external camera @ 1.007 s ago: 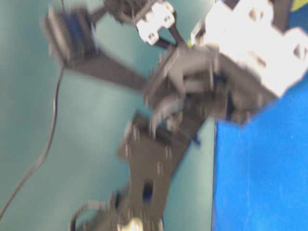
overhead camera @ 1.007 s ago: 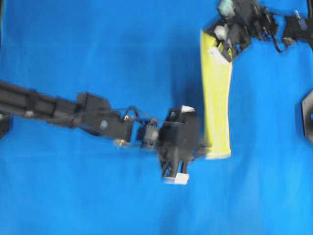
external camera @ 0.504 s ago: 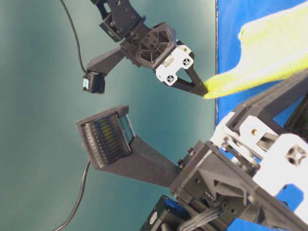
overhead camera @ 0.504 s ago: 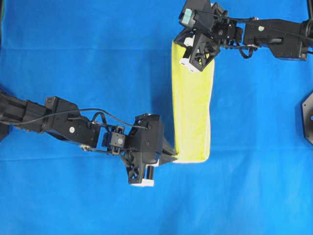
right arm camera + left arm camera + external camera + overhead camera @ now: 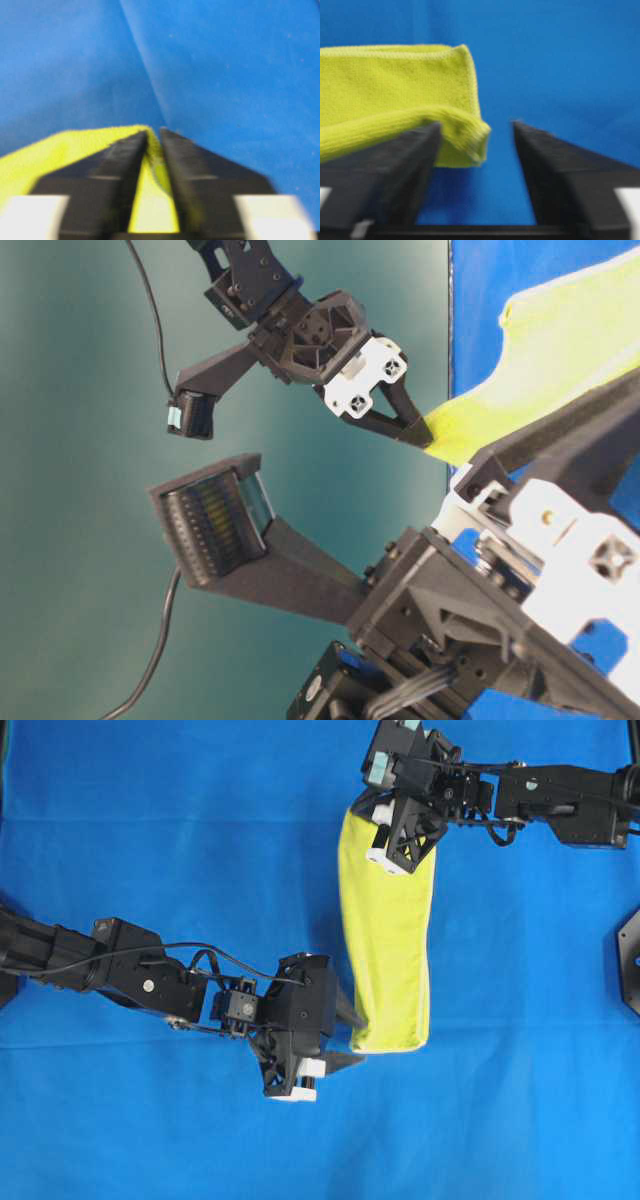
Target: Fold the yellow towel.
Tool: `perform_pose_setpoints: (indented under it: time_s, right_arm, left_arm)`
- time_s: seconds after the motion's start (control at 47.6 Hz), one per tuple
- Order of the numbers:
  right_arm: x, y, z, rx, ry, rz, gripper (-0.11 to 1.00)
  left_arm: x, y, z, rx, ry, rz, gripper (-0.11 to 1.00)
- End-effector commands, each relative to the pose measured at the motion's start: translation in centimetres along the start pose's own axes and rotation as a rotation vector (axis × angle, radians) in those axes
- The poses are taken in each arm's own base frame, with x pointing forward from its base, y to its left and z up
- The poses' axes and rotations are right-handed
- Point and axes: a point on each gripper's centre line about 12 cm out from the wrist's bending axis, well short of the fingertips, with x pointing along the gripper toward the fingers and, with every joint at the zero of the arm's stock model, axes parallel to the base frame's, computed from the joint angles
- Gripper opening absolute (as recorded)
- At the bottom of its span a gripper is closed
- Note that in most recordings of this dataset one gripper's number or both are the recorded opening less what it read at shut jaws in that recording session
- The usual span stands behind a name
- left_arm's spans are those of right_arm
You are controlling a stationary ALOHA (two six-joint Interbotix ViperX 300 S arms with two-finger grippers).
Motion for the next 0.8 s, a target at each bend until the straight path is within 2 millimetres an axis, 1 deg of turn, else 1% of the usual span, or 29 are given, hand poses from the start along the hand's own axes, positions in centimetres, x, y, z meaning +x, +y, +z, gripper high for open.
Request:
perform_pose_setpoints:
  time_s: [0.0,0.021,0.042,0.084,0.126,0.231,0.315,0.357,0.483,0.588,0.651,0.776]
  right_arm:
    - [-0.4,0.4,1.2,-0.028,-0.044,0.011,0.39]
    - [-0.4,0.5,1.2,-0.033,-0.044,0.013,0.46]
    - [-0.4,0.5,1.3,-0.032,-0.047,0.013,0.52]
    - [-0.4,0.5,1.3,-0.032,-0.045,0.012,0.62]
    - [-0.4,0.5,1.2,-0.033,-0.042,0.012,0.67]
    - [-0.7,0.5,1.2,-0.036,-0.043,0.011,0.6]
    - [-1.6,0.7,1.6,-0.04,-0.057,0.013,0.62]
    - [-2.1,0.9,1.7,-0.044,-0.062,0.014,0.62]
    - [-4.7,1.6,2.0,-0.05,-0.095,0.025,0.62]
    - [-6.7,2.2,1.6,-0.048,-0.127,0.041,0.61]
    - [-8.0,2.5,1.3,-0.047,-0.154,0.055,0.61]
    - [-10.5,3.5,-0.2,-0.038,-0.218,0.1,0.61]
  left_arm:
    - [-0.6,-0.1,2.1,0.001,-0.041,-0.002,0.65]
    - [-0.6,-0.1,2.2,0.001,-0.041,-0.002,0.69]
    - [-0.7,-0.1,2.3,0.0,-0.04,-0.001,0.7]
    - [-0.9,0.0,2.5,0.0,-0.033,0.001,0.71]
    - [-1.1,-0.1,2.7,0.0,-0.028,0.0,0.69]
    - [-2.2,-0.1,3.3,0.001,0.001,0.002,0.67]
    - [-3.5,-0.2,4.0,0.001,0.023,0.003,0.67]
    - [-4.4,-0.1,4.4,0.0,0.029,0.006,0.67]
    - [-8.1,0.1,6.5,0.004,-0.029,0.006,0.66]
    - [-10.6,1.1,7.2,0.006,-0.083,0.029,0.66]
    - [-11.9,2.0,7.1,0.004,-0.119,0.048,0.66]
    - [-14.3,4.5,6.3,-0.01,-0.207,0.111,0.66]
